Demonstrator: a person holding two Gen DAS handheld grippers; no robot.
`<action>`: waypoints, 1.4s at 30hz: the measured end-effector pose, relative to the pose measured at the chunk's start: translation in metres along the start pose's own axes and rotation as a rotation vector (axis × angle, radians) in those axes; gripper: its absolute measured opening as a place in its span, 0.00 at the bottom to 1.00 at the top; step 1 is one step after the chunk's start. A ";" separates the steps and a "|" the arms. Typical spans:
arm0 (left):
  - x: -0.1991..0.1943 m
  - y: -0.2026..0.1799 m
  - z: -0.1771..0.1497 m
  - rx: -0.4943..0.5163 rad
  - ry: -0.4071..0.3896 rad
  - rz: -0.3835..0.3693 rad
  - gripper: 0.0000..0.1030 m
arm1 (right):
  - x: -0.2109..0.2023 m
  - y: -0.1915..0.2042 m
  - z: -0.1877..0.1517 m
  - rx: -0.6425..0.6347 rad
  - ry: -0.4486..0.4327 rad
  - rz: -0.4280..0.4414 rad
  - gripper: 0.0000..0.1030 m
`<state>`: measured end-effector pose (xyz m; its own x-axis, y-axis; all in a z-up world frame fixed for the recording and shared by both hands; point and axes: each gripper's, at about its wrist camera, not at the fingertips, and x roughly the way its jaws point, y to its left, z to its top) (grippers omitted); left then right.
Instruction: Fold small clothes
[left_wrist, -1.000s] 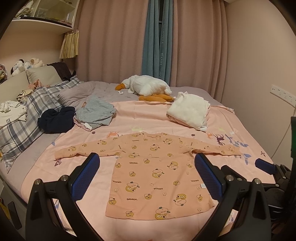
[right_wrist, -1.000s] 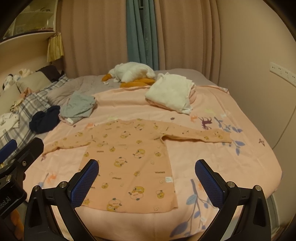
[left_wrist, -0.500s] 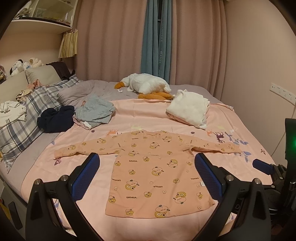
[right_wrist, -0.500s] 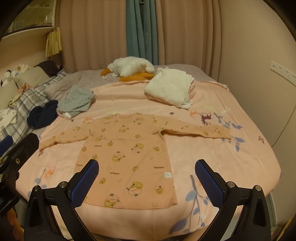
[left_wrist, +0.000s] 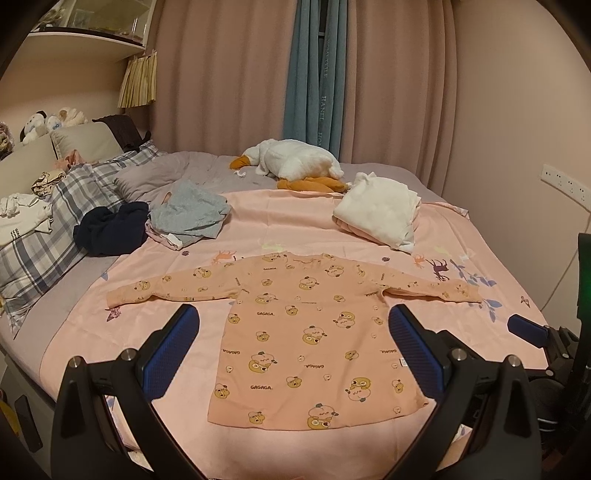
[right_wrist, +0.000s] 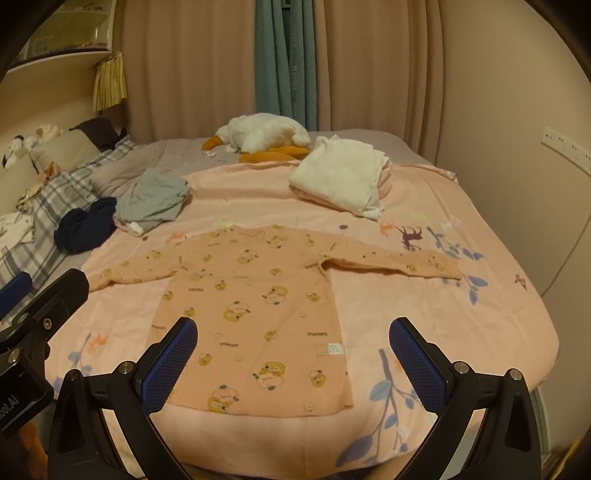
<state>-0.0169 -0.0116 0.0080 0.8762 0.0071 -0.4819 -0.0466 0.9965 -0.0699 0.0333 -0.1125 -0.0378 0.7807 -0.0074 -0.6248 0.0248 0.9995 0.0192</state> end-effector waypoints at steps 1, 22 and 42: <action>0.000 0.000 0.000 0.002 0.001 0.001 1.00 | 0.000 0.000 0.000 0.000 0.001 -0.001 1.00; 0.003 -0.007 -0.003 0.012 0.021 -0.004 1.00 | 0.000 0.003 -0.002 -0.012 0.011 -0.005 1.00; 0.046 -0.008 -0.004 0.033 0.064 0.014 1.00 | 0.035 -0.018 -0.007 0.064 0.067 0.021 1.00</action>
<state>0.0216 -0.0199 -0.0173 0.8428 0.0168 -0.5379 -0.0417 0.9985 -0.0341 0.0558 -0.1309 -0.0657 0.7381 0.0182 -0.6745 0.0501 0.9954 0.0817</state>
